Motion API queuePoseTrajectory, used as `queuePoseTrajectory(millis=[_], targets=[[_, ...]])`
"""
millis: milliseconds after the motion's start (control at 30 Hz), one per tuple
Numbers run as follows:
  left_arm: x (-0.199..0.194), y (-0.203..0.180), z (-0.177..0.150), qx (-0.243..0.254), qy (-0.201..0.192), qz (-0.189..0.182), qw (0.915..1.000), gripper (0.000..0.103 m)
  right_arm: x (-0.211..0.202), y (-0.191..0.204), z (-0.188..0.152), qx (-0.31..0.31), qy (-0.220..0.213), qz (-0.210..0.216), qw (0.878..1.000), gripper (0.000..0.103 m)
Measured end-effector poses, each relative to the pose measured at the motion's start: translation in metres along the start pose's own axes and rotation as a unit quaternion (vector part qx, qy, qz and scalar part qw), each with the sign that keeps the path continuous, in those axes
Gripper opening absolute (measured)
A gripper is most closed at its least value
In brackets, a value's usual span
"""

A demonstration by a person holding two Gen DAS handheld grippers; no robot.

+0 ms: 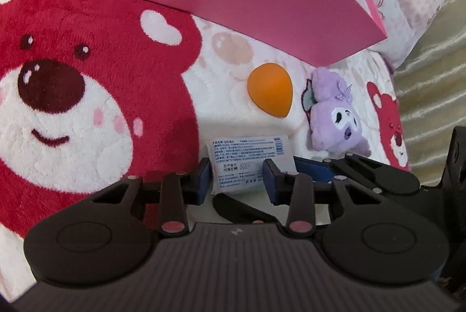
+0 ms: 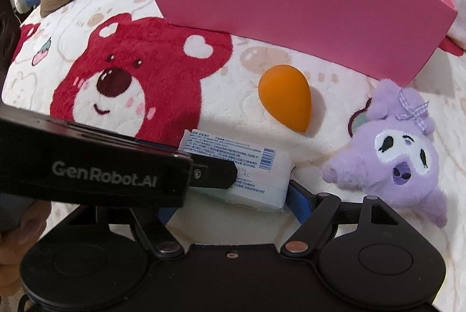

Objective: Organize objects
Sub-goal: 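Close the left gripper on the white soap box, then lift the soap box with the left gripper and carry it over the pink box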

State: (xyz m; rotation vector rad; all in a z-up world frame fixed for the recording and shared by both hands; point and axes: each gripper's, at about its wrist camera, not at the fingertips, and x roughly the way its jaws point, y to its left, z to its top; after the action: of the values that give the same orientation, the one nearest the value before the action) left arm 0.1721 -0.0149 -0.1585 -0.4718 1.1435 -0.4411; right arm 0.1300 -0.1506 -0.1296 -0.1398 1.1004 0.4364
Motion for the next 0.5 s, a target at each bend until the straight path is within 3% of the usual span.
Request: queuePoseTrajectory(millis=[233, 367, 500], targets=[[-0.007, -0.002, -0.002, -0.002, -0.005, -0.006, 1.0000, 0.036, -0.006, 0.005, 0.000, -0.011, -0.007, -0.010, 1.000, 0.079], [-0.018, -0.005, 0.000, 0.003, -0.013, -0.012, 0.9998, 0.036, -0.014, -0.001, 0.003, 0.030, -0.009, 0.009, 0.999, 0.079], [-0.030, -0.012, 0.002, 0.017, -0.017, -0.002, 0.9997, 0.036, -0.024, 0.004, 0.006, 0.032, -0.021, 0.007, 0.999, 0.080]])
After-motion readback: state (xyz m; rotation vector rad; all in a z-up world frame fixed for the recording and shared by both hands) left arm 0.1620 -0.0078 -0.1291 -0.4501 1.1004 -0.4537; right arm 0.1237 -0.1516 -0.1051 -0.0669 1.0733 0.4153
